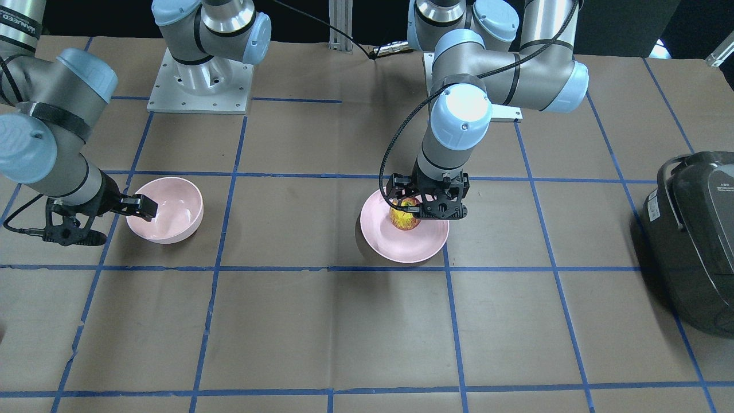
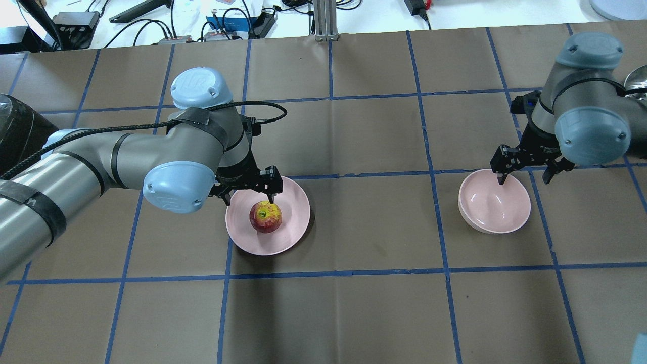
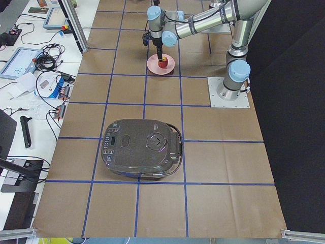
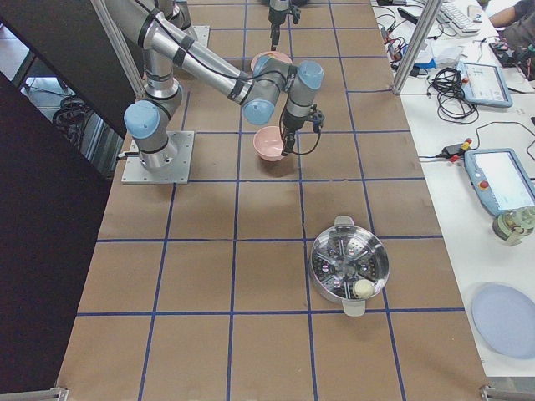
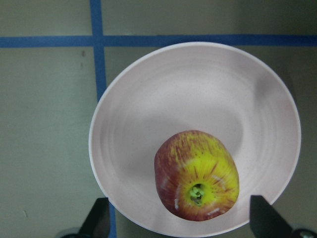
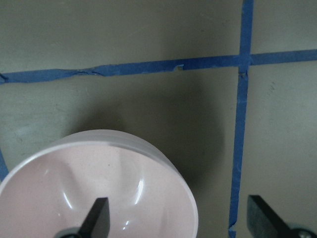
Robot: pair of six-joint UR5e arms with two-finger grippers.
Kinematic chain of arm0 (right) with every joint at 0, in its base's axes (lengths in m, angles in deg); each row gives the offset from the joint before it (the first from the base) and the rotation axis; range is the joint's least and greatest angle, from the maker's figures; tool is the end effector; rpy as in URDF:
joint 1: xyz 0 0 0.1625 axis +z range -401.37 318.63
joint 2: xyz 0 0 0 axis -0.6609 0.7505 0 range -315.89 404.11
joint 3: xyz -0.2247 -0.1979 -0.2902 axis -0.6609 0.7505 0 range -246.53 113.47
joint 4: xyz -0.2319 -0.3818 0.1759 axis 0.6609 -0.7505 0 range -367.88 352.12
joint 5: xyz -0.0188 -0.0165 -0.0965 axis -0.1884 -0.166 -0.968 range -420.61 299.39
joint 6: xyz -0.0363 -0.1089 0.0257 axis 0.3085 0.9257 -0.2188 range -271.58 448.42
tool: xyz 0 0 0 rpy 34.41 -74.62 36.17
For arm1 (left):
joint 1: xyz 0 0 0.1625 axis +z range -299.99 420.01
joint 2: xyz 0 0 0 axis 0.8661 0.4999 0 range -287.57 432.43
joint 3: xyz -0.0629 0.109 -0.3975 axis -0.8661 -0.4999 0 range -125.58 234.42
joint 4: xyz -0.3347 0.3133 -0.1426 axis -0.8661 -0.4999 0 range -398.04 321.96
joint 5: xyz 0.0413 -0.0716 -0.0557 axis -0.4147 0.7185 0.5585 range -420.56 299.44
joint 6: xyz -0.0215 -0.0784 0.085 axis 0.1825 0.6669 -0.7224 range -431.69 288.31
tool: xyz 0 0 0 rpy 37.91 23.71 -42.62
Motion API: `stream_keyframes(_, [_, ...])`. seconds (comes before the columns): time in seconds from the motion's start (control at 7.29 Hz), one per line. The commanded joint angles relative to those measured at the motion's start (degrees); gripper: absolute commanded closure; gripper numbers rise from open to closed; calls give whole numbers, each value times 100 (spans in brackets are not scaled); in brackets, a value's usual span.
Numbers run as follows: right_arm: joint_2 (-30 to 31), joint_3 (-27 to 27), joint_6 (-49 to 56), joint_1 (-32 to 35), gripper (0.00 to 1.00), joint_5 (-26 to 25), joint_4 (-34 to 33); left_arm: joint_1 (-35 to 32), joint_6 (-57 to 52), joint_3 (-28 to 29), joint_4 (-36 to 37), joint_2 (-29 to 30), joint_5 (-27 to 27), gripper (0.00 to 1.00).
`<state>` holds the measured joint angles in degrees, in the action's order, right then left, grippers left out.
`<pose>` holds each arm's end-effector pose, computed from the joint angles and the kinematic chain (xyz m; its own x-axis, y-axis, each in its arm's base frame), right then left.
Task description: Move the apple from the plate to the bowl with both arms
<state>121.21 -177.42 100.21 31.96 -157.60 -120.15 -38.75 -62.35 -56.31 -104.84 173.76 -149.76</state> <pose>-0.0441 -0.5617 0.1781 -0.9951 0.0640 0.0760 0.0793 0.9723 0.2200 -0.2175 -0.5261 0.1949 -0.9999 -0.0104 -0.0113 -0.0120 0.9880 0.1541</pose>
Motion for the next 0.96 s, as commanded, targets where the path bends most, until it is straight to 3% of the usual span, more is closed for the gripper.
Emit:
stream_keyframes(0.0, [-55,-240,25,-204,85,31,-49,-73,16,-72,122,193,17,0])
stream_keyframes(0.14, [-64,-249,60,-214,98,40,-32,-82,-10,-89,123,228,17,0])
stream_keyframes(0.41, [-29,-179,34,-214,100,75,12,-204,-28,-89,490,604,25,0])
stream_keyframes(0.55, [49,-144,-62,-205,100,650,151,-214,-63,-89,658,798,25,0])
stream_keyframes(0.82, [234,564,-718,126,99,961,1026,-214,-98,-124,668,853,34,5])
